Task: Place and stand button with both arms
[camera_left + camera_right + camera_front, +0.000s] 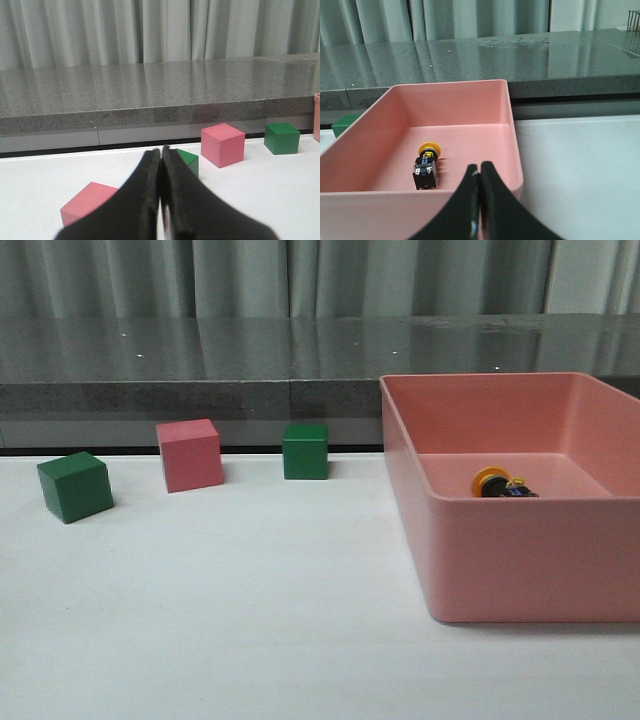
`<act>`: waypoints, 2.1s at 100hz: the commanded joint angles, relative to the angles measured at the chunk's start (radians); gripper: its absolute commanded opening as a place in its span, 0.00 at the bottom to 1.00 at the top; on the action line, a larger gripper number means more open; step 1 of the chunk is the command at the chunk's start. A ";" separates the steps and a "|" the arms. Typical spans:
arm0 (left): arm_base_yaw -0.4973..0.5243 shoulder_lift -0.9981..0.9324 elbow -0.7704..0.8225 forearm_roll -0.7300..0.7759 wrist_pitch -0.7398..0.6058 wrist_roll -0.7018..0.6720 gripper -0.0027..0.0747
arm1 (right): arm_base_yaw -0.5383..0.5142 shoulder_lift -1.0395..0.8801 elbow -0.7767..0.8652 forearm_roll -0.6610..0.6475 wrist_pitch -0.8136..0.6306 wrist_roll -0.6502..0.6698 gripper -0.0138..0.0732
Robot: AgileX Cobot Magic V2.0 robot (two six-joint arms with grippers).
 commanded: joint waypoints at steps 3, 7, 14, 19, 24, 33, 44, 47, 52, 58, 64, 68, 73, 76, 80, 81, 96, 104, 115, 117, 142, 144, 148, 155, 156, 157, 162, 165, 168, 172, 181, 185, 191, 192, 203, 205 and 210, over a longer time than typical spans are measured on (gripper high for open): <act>-0.007 -0.030 0.046 -0.008 -0.076 -0.008 0.01 | -0.007 -0.021 -0.011 0.003 -0.085 0.004 0.09; -0.007 -0.030 0.046 -0.008 -0.076 -0.008 0.01 | -0.007 -0.021 -0.011 0.003 -0.085 0.004 0.09; -0.007 -0.030 0.046 -0.008 -0.076 -0.008 0.01 | -0.007 -0.021 -0.011 0.003 -0.085 0.004 0.09; -0.007 -0.030 0.046 -0.008 -0.076 -0.008 0.01 | -0.007 -0.021 -0.011 0.003 -0.085 0.004 0.09; -0.007 -0.030 0.046 -0.008 -0.076 -0.008 0.01 | -0.007 -0.021 -0.011 0.003 -0.085 0.004 0.09; -0.007 -0.030 0.046 -0.008 -0.076 -0.008 0.01 | -0.007 -0.021 -0.012 0.003 -0.123 0.004 0.09; -0.007 -0.030 0.046 -0.008 -0.076 -0.008 0.01 | -0.007 -0.020 -0.019 0.026 -0.263 0.013 0.09; -0.007 -0.030 0.046 -0.008 -0.076 -0.008 0.01 | -0.007 -0.019 -0.032 0.026 -0.280 0.013 0.09; -0.007 -0.030 0.046 -0.008 -0.076 -0.008 0.01 | -0.007 -0.013 -0.067 0.026 -0.260 0.014 0.09; -0.007 -0.030 0.046 -0.008 -0.076 -0.008 0.01 | -0.006 0.005 -0.127 0.026 -0.187 0.014 0.09; -0.007 -0.030 0.046 -0.008 -0.076 -0.008 0.01 | -0.003 0.047 -0.215 0.026 -0.072 0.013 0.09; -0.007 -0.030 0.046 -0.008 -0.076 -0.008 0.01 | -0.002 0.088 -0.280 0.026 -0.008 0.013 0.09; -0.007 -0.030 0.046 -0.008 -0.076 -0.008 0.01 | 0.000 0.147 -0.360 0.026 0.084 0.012 0.09; -0.007 -0.030 0.046 -0.008 -0.076 -0.008 0.01 | 0.001 0.186 -0.407 0.026 0.127 0.012 0.09; -0.007 -0.030 0.046 -0.008 -0.076 -0.008 0.01 | 0.002 0.249 -0.477 0.026 0.190 0.012 0.09; -0.007 -0.030 0.046 -0.008 -0.076 -0.008 0.01 | 0.002 0.260 -0.489 0.026 0.200 0.012 0.09; -0.007 -0.030 0.046 -0.008 -0.076 -0.008 0.01 | 0.014 0.517 -0.731 0.075 0.390 0.012 0.09; -0.007 -0.030 0.046 -0.008 -0.076 -0.008 0.01 | 0.019 0.640 -0.832 0.118 0.457 0.012 0.09; -0.007 -0.030 0.046 -0.008 -0.076 -0.008 0.01 | 0.019 0.803 -0.947 0.204 0.484 0.009 0.09; -0.007 -0.030 0.046 -0.008 -0.076 -0.008 0.01 | 0.019 0.832 -0.965 0.214 0.483 0.004 0.09; -0.007 -0.030 0.046 -0.008 -0.076 -0.008 0.01 | 0.087 1.144 -1.095 0.228 0.452 -0.195 0.09; -0.007 -0.030 0.046 -0.008 -0.076 -0.008 0.01 | 0.095 1.169 -1.101 0.228 0.450 -0.195 0.09; -0.007 -0.030 0.046 -0.008 -0.076 -0.008 0.01 | 0.109 1.215 -1.110 0.228 0.452 -0.195 0.09; -0.007 -0.030 0.046 -0.008 -0.076 -0.008 0.01 | 0.133 1.284 -1.112 0.228 0.447 -0.207 0.09; -0.007 -0.030 0.046 -0.008 -0.076 -0.008 0.01 | 0.137 1.290 -1.112 0.228 0.445 -0.209 0.09; -0.007 -0.030 0.046 -0.008 -0.076 -0.008 0.01 | 0.139 1.302 -1.112 0.228 0.441 -0.212 0.09; -0.007 -0.030 0.046 -0.008 -0.076 -0.008 0.01 | 0.150 1.343 -1.112 0.228 0.436 -0.236 0.10; -0.007 -0.030 0.046 -0.008 -0.076 -0.008 0.01 | 0.155 1.364 -1.112 0.228 0.435 -0.248 0.11; -0.007 -0.030 0.046 -0.008 -0.076 -0.008 0.01 | 0.159 1.383 -1.112 0.228 0.435 -0.260 0.13; -0.007 -0.030 0.046 -0.008 -0.076 -0.008 0.01 | 0.165 1.409 -1.112 0.228 0.435 -0.275 0.18; -0.007 -0.030 0.046 -0.008 -0.076 -0.008 0.01 | 0.170 1.453 -1.112 0.228 0.420 -0.305 0.40; -0.007 -0.030 0.046 -0.008 -0.076 -0.008 0.01 | 0.170 1.470 -1.112 0.228 0.409 -0.306 0.53; -0.007 -0.030 0.046 -0.008 -0.076 -0.008 0.01 | 0.170 1.490 -1.112 0.228 0.386 -0.306 0.70; -0.007 -0.030 0.046 -0.008 -0.076 -0.008 0.01 | 0.170 1.492 -1.112 0.228 0.379 -0.306 0.72; -0.007 -0.030 0.046 -0.008 -0.076 -0.008 0.01 | 0.170 1.531 -1.112 0.228 0.319 -0.306 0.91; -0.007 -0.030 0.046 -0.008 -0.076 -0.008 0.01 | 0.170 1.541 -1.112 0.228 0.304 -0.306 0.91; -0.007 -0.030 0.046 -0.008 -0.076 -0.008 0.01 | 0.170 1.563 -1.112 0.227 0.280 -0.306 0.91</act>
